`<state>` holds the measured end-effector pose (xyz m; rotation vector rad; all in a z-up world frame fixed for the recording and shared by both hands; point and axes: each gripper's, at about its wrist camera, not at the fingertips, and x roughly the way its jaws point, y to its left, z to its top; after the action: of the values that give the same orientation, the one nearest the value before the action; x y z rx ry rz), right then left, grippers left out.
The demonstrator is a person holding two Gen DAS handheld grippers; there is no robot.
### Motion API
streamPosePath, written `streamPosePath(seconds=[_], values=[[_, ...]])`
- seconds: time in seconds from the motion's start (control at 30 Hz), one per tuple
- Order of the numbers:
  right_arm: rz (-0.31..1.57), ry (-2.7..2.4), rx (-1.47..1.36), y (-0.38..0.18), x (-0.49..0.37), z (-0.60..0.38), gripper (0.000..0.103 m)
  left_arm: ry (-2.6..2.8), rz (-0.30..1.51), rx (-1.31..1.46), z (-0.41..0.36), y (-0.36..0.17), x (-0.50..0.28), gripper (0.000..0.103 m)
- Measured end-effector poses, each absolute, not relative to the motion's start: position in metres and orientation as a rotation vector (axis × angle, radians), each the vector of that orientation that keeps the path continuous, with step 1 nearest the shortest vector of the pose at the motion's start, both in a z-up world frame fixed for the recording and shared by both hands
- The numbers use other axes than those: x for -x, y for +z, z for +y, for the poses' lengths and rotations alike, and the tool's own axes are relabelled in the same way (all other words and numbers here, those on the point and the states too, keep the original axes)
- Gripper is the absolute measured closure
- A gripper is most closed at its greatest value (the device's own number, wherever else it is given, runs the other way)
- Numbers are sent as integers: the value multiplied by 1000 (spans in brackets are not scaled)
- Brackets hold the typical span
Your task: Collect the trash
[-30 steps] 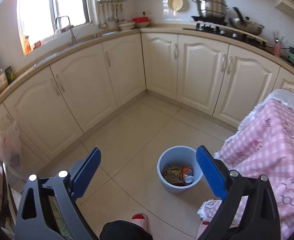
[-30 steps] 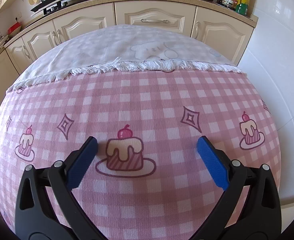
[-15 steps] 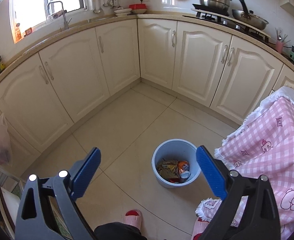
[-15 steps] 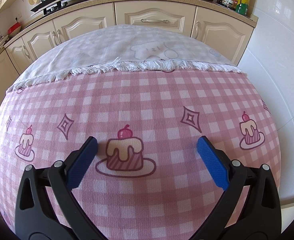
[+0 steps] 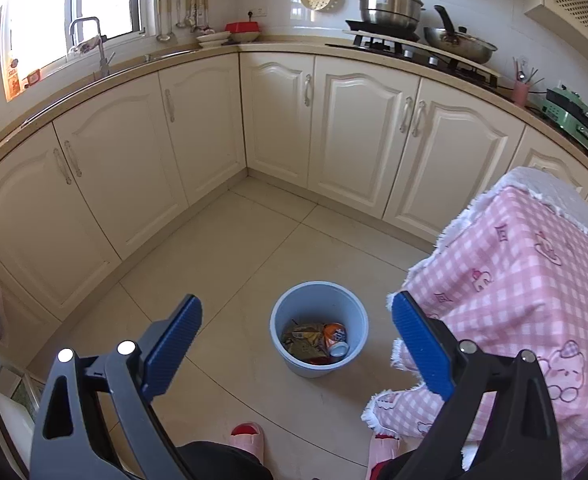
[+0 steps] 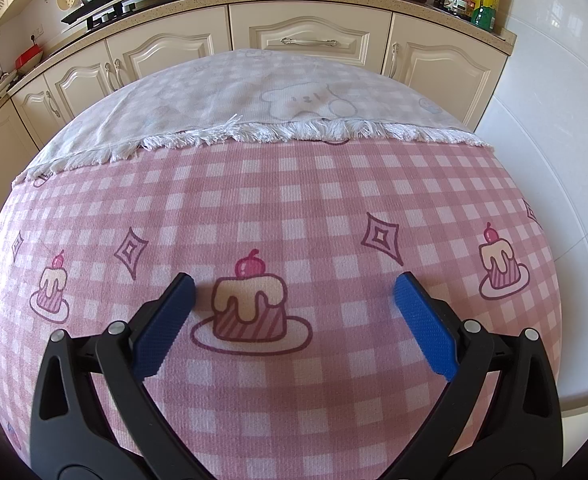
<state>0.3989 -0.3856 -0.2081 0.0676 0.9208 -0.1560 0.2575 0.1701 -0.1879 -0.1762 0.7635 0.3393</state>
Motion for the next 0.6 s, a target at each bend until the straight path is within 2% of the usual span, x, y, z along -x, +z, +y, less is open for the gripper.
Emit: streamPosePath(seconds=[0.6], values=[[921, -156, -68, -208, -399, -385, 6, 304, 748, 143, 148, -172, -246, 9]])
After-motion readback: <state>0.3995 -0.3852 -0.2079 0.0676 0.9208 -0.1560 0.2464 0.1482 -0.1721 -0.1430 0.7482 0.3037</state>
